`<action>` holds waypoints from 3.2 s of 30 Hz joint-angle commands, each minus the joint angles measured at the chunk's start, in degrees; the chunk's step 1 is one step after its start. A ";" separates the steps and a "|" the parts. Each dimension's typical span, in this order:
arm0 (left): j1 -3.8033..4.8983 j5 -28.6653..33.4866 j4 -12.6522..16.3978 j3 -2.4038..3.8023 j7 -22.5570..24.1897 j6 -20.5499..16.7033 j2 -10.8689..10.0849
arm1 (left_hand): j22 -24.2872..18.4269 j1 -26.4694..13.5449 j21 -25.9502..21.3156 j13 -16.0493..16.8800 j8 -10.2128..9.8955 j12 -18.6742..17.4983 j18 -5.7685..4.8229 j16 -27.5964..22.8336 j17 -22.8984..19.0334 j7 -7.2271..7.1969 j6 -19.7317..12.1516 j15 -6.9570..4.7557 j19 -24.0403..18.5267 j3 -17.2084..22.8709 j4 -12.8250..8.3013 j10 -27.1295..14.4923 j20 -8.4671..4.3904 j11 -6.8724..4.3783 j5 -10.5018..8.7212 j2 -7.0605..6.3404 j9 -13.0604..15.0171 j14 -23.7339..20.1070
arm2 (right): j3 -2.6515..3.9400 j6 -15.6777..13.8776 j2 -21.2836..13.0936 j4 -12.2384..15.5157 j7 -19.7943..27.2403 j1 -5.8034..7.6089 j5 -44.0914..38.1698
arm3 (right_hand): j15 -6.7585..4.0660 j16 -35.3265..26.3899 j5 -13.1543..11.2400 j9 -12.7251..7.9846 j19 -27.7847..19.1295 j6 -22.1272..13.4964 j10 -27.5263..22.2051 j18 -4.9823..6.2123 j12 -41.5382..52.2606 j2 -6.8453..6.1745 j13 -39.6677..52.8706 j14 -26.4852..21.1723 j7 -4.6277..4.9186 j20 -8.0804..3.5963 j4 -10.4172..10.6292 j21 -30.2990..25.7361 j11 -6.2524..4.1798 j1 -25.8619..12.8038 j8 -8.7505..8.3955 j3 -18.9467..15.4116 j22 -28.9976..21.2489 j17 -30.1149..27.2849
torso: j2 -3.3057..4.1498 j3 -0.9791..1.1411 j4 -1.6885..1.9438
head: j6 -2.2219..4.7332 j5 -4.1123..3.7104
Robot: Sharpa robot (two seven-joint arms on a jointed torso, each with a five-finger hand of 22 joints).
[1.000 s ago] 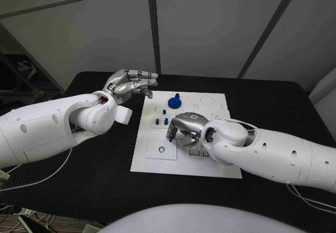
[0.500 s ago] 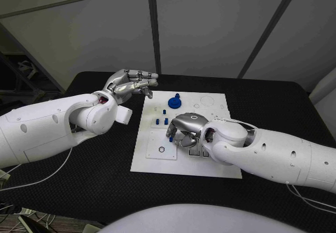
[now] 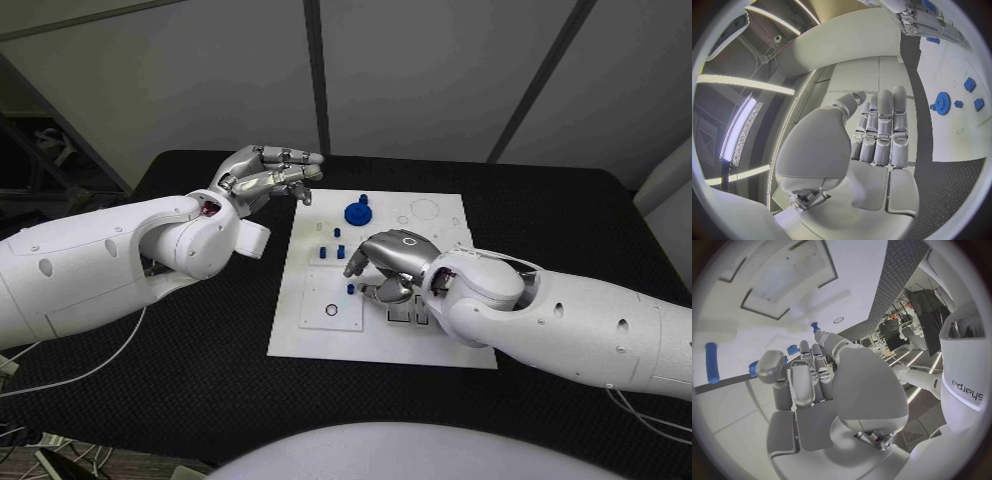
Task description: Assemble the parts on the task board
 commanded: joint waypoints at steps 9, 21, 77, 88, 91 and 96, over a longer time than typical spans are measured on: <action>0.08 0.11 -0.17 0.04 0.07 1.21 -0.10 | -0.11 0.10 -0.35 -0.05 -0.21 0.33 -0.93 -0.25 -0.10 0.26 -0.02 0.06 0.51 -0.14 -0.15 -0.48 0.06 0.02 -0.23 0.59 -0.04 0.37 | 2.52 -1.26 -7.83 3.47 -0.79 1.02 1.73 | 0.32 -0.60 -0.87 0.09 -1.74 -0.72 -1.89 0.82 0.55 -1.25 0.04 1.50 -0.29 0.04 0.41 -1.53 -0.09 -0.67 0.09 -1.45 -1.80 -1.69 | -0.05 -0.11 -0.07 | 1.12 -1.18; 0.07 0.11 -0.52 0.04 0.08 1.64 0.27 | -0.12 0.08 -0.36 -0.05 -0.21 0.34 -0.93 -0.27 -0.11 0.26 -0.02 0.06 0.51 -0.17 -0.14 -0.49 0.07 0.02 -0.24 0.59 -0.04 0.37 | 3.79 2.82 -11.30 2.24 -1.66 1.77 2.02 | 0.79 -2.20 -0.80 0.16 -4.75 -2.14 -6.33 1.67 2.15 -1.22 0.14 0.27 -1.26 0.50 1.39 -5.00 0.48 0.53 0.15 -6.71 -6.15 -4.94 | 0.03 -0.06 -0.01 | 1.61 -1.49; 0.07 0.11 -0.56 0.03 -0.12 1.66 0.17 | -0.21 -0.04 -0.45 -0.05 -0.23 0.44 -0.94 -0.36 -0.22 0.27 -0.02 0.10 0.51 -0.29 -0.06 -0.58 0.10 0.04 -0.24 0.77 -0.03 0.39 | 3.82 2.43 -8.51 -2.14 -2.84 1.75 1.16 | -1.69 0.60 -2.80 2.10 1.43 7.48 5.28 0.11 8.24 3.78 0.91 1.91 -1.55 -1.67 1.91 0.59 -2.49 4.57 3.01 -1.13 1.42 -1.43 | 0.00 -0.06 0.01 | 0.87 -1.68; 0.07 0.11 -0.75 0.03 -0.12 1.75 0.22 | -0.21 -0.04 -0.45 -0.05 -0.23 0.44 -0.94 -0.36 -0.22 0.27 -0.02 0.10 0.51 -0.29 -0.06 -0.58 0.10 0.04 -0.24 0.77 -0.03 0.39 | 3.87 -1.05 -10.30 0.37 -2.95 1.76 1.20 | -1.74 0.70 -2.99 2.19 1.53 7.44 5.28 0.06 7.98 3.91 0.91 1.95 -1.53 -1.80 1.65 0.74 -2.51 4.87 2.89 -0.78 1.62 -1.29 | -0.05 -0.05 -0.07 | 1.09 -1.80; 0.07 0.11 -0.83 0.03 -0.13 1.74 0.25 | -0.21 -0.04 -0.45 -0.05 -0.23 0.44 -0.94 -0.36 -0.22 0.27 -0.02 0.10 0.51 -0.29 -0.06 -0.58 0.10 0.04 -0.24 0.77 -0.03 0.39 | 4.96 -1.80 -10.97 1.79 -2.70 1.78 1.35 | -1.75 0.70 -2.83 2.21 1.61 7.43 5.29 0.02 7.91 3.87 0.91 1.94 -1.51 -1.82 1.52 0.84 -2.50 4.99 2.86 -0.67 1.77 -1.31 | -0.11 -0.11 0.02 | 1.15 -1.91; 0.06 0.11 -0.91 0.03 -0.11 1.75 0.31 | -0.21 -0.04 -0.45 -0.05 -0.23 0.44 -0.94 -0.36 -0.22 0.27 -0.02 0.10 0.51 -0.29 -0.06 -0.58 0.10 0.04 -0.24 0.77 -0.03 0.39 | 6.63 -2.83 -11.98 5.40 -2.23 1.79 2.02 | -1.74 0.77 -2.62 2.24 1.68 7.44 5.32 0.00 7.85 3.84 0.92 1.96 -1.48 -1.85 1.41 0.92 -2.48 5.07 2.83 -0.57 1.88 -1.20 | -0.07 -0.11 0.05 | 1.31 -1.81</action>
